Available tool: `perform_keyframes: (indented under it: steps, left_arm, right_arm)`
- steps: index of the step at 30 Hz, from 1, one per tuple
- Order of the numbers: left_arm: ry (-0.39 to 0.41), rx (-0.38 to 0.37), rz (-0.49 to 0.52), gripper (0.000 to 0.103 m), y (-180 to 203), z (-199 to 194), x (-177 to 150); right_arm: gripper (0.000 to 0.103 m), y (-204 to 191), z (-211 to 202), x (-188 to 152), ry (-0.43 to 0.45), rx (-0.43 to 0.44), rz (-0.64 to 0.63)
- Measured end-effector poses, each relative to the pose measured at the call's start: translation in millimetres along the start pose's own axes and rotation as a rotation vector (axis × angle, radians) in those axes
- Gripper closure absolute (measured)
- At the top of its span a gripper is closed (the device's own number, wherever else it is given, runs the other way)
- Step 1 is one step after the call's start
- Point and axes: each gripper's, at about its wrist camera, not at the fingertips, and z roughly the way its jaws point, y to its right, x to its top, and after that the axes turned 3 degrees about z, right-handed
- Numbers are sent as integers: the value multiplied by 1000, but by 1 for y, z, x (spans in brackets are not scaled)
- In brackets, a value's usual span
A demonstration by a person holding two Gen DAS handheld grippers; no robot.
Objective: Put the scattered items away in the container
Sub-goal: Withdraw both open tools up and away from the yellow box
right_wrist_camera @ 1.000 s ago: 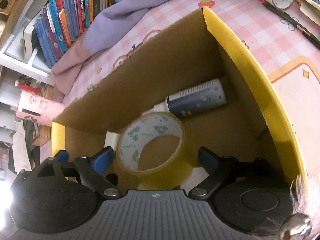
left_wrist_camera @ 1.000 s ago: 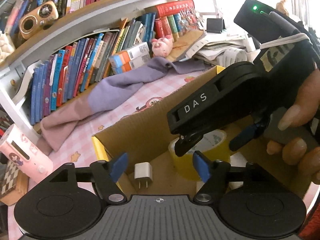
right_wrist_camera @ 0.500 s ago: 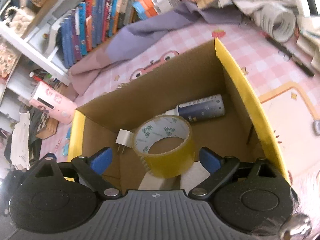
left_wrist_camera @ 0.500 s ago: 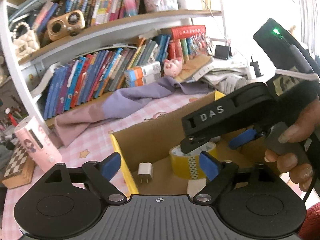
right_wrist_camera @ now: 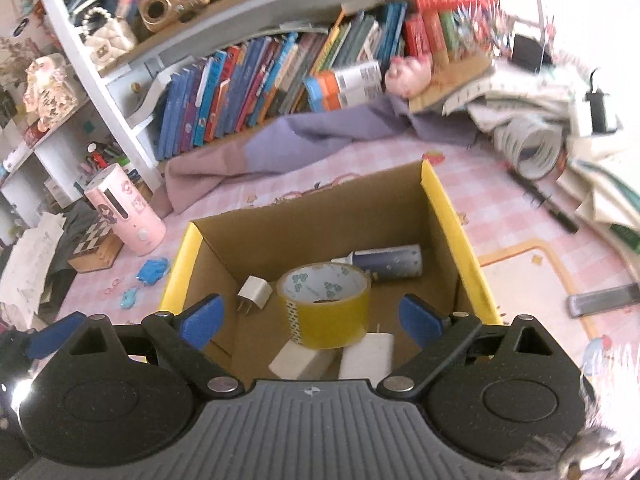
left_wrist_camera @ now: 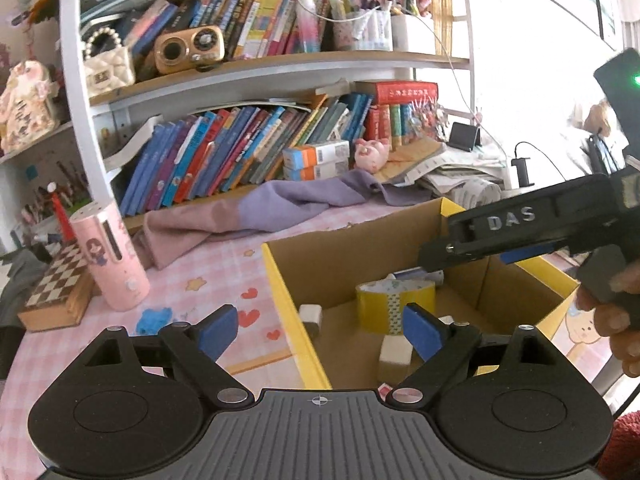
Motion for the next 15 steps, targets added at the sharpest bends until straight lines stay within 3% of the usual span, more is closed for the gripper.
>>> perform_keyframes:
  steps: [6,15]
  left_arm:
    - [5,-11,-2,12,-8,-18,-13]
    - [7,-36,6,12,-19,-54,-35]
  right_arm:
    - [8,-9,-25,-21,90,-42,-29]
    - [8,-28,-58,-60,129,-103,-16]
